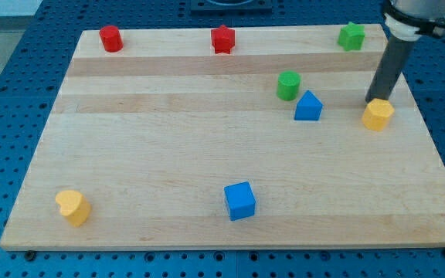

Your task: Push the yellow hexagon to the bottom of the blue triangle

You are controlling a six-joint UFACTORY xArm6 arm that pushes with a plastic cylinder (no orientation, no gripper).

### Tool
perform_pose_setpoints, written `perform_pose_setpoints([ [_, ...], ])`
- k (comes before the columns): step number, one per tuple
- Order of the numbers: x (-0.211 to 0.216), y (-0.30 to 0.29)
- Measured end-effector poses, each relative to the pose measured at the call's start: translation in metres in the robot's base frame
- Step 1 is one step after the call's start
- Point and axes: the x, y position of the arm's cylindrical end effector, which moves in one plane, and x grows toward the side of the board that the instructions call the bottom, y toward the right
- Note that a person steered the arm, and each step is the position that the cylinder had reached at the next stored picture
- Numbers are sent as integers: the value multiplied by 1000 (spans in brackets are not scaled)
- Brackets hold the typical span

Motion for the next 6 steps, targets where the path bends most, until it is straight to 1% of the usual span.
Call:
perform_pose_setpoints([
  [1,14,3],
  [2,13,19],
  [3,11,53],
  [4,24,65],
  [5,37,52],
  [6,45,22],
])
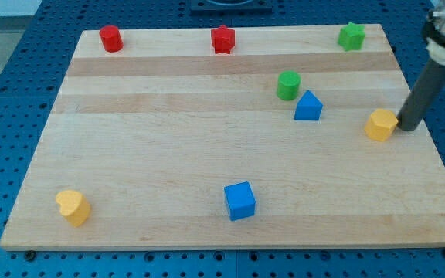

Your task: Push the yellow hexagon to the bottom of the blue triangle

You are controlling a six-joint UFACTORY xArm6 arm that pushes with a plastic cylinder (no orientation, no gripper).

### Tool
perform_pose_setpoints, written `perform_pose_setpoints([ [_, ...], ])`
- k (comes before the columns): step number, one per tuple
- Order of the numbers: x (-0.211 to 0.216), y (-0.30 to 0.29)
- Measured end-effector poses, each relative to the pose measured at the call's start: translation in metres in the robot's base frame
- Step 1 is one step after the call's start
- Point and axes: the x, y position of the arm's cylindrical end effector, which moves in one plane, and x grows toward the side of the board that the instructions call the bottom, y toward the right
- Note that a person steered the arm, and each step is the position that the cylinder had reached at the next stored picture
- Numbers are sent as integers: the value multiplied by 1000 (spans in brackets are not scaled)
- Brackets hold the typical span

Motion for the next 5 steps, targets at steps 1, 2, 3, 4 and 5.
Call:
perform_pose_setpoints([
  [1,10,-33],
  [2,13,-65],
  [3,13,-90],
  [4,13,-118],
  [5,7,-142],
])
